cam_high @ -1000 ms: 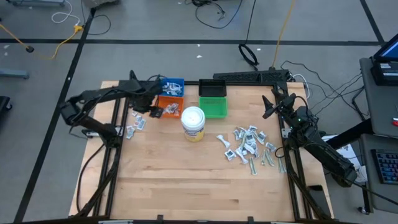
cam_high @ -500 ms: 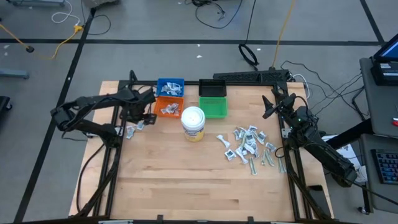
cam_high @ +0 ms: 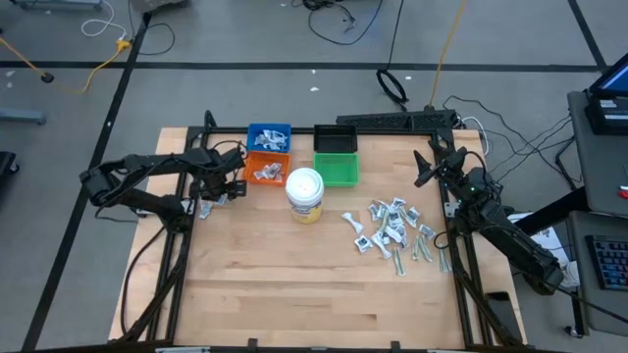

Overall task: Pick & Place First Aid Supplies
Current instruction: Put the orange ointment pack into the orange bin

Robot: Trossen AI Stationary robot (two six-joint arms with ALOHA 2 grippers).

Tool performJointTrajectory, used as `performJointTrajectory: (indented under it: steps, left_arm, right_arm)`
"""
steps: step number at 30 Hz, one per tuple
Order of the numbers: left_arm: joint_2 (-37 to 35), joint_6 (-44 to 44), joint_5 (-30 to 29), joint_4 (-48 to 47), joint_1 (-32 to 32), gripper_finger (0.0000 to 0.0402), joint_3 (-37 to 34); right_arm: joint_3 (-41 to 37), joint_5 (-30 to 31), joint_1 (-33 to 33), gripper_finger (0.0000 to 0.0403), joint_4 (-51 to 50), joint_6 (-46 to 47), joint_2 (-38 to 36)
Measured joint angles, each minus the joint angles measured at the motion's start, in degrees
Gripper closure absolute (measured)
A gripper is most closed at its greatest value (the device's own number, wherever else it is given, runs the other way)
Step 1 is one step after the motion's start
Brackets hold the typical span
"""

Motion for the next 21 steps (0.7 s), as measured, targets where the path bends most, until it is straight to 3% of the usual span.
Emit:
performJointTrajectory:
  steps: [7, 11, 16, 21]
  left_arm:
    - [-0.1, 1.7, 1.2, -0.1, 0.0, 0.0206, -0.3]
    - [-0.1, 3.1, 0.6, -0.3, 0.0, 0.0267, -0.3]
    - [0.0, 2.9, -0.3, -0.5, 0.0, 0.0374, -0.4]
    - [-1.4, 2.0, -0.1, -4.1, -0.1, 0.0391, 1.0]
  right_arm:
    - [0.0, 0.0, 0.0, 0.0129, 0.0, 0.0, 0.0]
    - [0.0, 0.0, 0.0, 0.0131, 0.0, 0.0, 0.0]
    - [0.0, 0.0, 0.0, 0.0132, 0.0, 0.0, 0.0]
    - [0.0, 0.0, 0.0, 0.0131, 0.0, 0.0, 0.0]
